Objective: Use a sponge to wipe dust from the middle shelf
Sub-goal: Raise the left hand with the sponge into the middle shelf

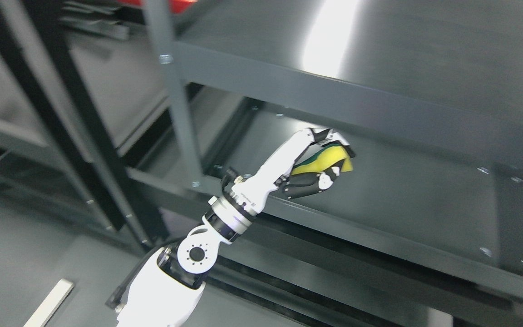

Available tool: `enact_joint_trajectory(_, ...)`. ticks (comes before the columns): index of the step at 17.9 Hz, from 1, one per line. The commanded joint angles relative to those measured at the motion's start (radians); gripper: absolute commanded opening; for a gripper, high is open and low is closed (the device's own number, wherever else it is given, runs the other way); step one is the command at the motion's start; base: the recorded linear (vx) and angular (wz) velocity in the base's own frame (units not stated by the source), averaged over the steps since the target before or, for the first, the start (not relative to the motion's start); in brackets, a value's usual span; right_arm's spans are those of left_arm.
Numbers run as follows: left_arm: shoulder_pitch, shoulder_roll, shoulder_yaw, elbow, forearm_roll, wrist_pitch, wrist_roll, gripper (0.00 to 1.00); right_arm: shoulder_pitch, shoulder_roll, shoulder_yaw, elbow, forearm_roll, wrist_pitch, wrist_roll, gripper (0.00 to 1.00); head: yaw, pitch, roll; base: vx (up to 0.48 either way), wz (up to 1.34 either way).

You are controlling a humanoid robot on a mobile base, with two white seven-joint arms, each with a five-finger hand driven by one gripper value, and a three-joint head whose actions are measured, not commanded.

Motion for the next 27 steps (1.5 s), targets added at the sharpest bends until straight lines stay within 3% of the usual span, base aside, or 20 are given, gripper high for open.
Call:
enact_joint_trajectory(1,-0.122,0.0,-0.258,0.054,-0.124,-0.097,-0.003,0.01,-0.002,-0.017,0.0,-0.017,0.0,0.001,0.001,1.0,0.0,0.0,0.0,-0.012,-0.81)
enact_joint_trajectory(9,-0.184,0.0,-0.417,0.054,-0.193,-0.136,-0.078,0.01,0.0,-0.017,0.0,-0.017,0.0,0.001,0.001,1.0,0.0,0.0,0.0,0.003,-0.5)
enact_joint_trajectory(18,-0.478,0.0,-0.454,0.041,-0.217,-0.317,-0.095,0.0,0.0,-0.017,0.0,-0.017,0.0,0.001,0.001,1.0,0.0,-0.001,0.0,-0.009,-0.11)
enact_joint_trajectory(23,-0.573,0.0,-0.257,0.045,-0.349,-0.442,-0.15,0.0,0.0,-0.017,0.0,-0.017,0.0,0.001,0.001,1.0,0.0,-0.001,0.0,-0.057,-0.28)
enact_joint_trajectory(27,-0.638,0.0,-0.053,0.015,-0.412,-0.528,-0.308,0.0,0.0,-0.017,0.0,-0.017,0.0,0.001,0.001,1.0,0.0,-0.001,0.0,-0.062,-0.23)
